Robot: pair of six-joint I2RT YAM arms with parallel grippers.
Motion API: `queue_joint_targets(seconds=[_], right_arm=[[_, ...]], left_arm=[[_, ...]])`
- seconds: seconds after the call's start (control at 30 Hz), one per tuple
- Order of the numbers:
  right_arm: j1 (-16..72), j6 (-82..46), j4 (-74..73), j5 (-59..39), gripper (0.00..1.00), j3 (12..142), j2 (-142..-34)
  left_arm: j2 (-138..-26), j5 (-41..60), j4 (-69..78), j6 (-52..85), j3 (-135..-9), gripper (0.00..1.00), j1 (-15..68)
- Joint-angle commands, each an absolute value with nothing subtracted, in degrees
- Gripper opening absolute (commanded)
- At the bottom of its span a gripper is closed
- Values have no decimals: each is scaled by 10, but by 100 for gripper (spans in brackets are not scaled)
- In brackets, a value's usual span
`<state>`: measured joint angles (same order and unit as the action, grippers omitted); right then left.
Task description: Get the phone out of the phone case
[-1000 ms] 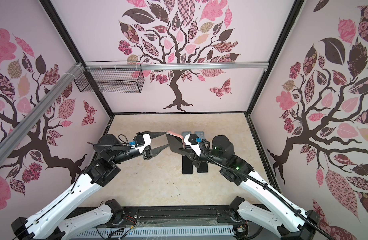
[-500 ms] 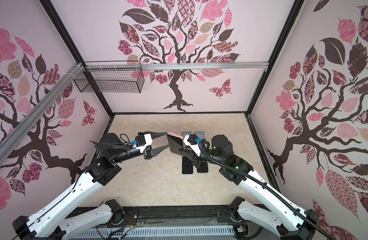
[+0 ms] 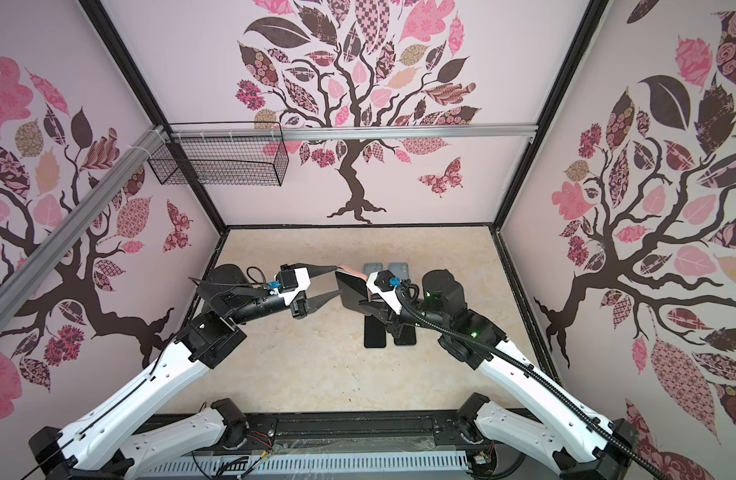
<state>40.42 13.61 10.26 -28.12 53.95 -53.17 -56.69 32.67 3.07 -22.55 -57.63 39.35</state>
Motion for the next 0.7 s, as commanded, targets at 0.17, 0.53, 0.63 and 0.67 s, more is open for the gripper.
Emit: queue_joint_targets(seconds=[0.17, 0.53, 0.63, 0.67], right_arm=[[423, 188, 66, -342, 0, 564, -513], [423, 199, 53, -348, 0, 559, -495], [424, 196, 43, -349, 0, 555, -488], [423, 195, 39, -351, 0, 555, -486]], left_arm=[[-585, 357, -11, -223, -577, 50, 398], [-606, 477, -29, -187, -584, 49, 387], [-612, 518, -24, -164, -583, 48, 377], [-613, 530, -20, -155, -580, 48, 375]])
